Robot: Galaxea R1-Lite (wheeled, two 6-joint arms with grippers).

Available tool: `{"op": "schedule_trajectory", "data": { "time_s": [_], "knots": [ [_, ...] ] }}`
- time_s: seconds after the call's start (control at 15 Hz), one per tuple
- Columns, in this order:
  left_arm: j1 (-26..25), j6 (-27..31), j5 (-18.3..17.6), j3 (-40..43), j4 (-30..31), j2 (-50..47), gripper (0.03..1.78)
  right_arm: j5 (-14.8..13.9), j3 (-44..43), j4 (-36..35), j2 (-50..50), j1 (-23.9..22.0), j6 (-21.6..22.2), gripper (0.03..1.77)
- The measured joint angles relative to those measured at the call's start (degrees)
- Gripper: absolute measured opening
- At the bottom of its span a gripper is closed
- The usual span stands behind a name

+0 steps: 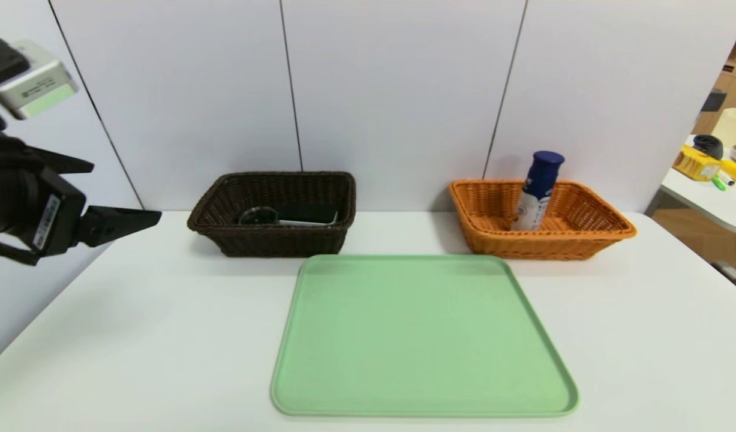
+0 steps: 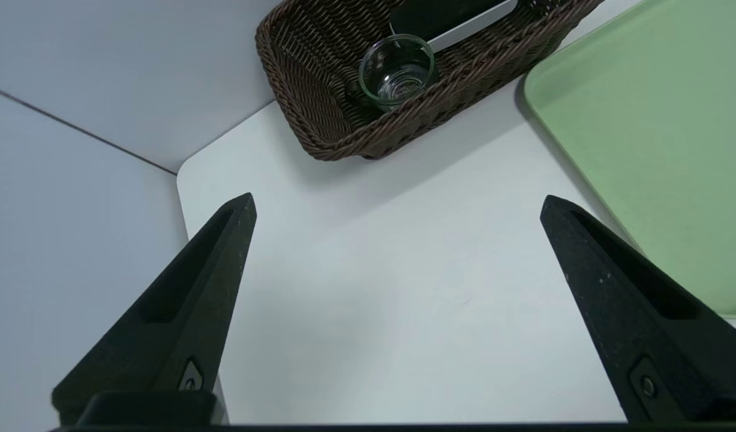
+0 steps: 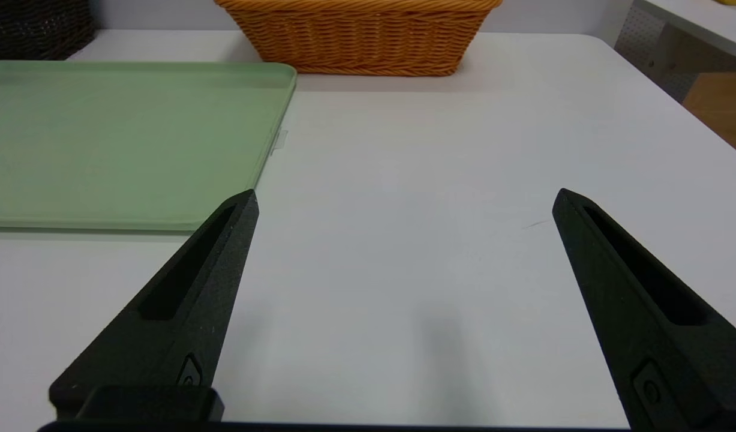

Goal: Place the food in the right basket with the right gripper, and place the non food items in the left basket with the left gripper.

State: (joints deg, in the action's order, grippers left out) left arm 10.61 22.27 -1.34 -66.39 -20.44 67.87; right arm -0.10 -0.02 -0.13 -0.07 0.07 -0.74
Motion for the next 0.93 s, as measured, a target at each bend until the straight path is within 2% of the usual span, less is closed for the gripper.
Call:
{"op": "schedule_trajectory", "data": {
  "time_s": [0.33,0.53,0.93],
  "knots": [
    [0.0,-6.8,-0.2,24.5,18.1,-17.3,1.69,0.0,0.0,0.0,0.0,0.0,0.0,1.69],
    [0.0,-7.4,-0.2,32.4,25.9,-26.5,1.69,0.0,0.0,0.0,0.0,0.0,0.0,1.69],
    [-0.3,-7.0,-0.3,40.6,28.5,-42.8,1.69,0.0,0.0,0.0,0.0,0.0,0.0,1.69]
  ]
}}
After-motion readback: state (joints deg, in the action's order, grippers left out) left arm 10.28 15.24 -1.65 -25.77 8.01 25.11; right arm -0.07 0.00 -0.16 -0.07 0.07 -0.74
